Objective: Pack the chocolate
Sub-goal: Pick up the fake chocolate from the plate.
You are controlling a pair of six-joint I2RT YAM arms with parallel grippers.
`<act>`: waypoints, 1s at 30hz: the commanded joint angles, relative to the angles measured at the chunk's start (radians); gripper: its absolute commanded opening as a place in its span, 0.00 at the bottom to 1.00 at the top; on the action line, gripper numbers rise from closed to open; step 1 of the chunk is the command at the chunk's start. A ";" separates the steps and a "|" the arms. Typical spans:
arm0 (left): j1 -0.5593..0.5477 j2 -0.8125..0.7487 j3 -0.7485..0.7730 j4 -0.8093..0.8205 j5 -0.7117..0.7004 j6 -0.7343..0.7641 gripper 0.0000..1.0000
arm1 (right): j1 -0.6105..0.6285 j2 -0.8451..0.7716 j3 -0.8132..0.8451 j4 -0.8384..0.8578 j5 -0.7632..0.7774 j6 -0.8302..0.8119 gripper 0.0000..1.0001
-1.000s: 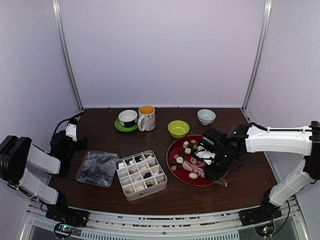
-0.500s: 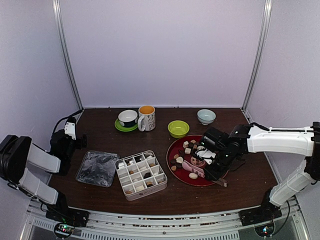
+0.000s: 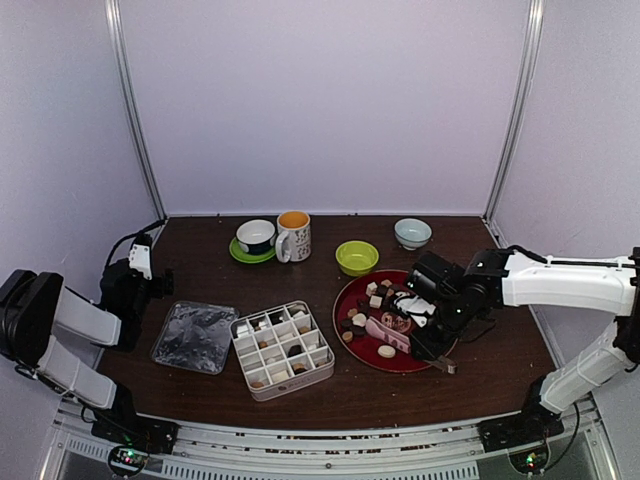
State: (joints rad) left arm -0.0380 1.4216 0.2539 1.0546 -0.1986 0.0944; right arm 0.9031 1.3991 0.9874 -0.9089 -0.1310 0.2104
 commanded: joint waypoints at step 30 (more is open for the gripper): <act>0.008 0.006 0.018 0.058 -0.006 -0.012 0.98 | 0.004 0.110 0.077 0.019 0.032 -0.069 0.31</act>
State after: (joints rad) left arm -0.0380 1.4216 0.2539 1.0546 -0.1993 0.0944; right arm 0.9031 1.4857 1.0245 -0.9047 -0.1295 0.1635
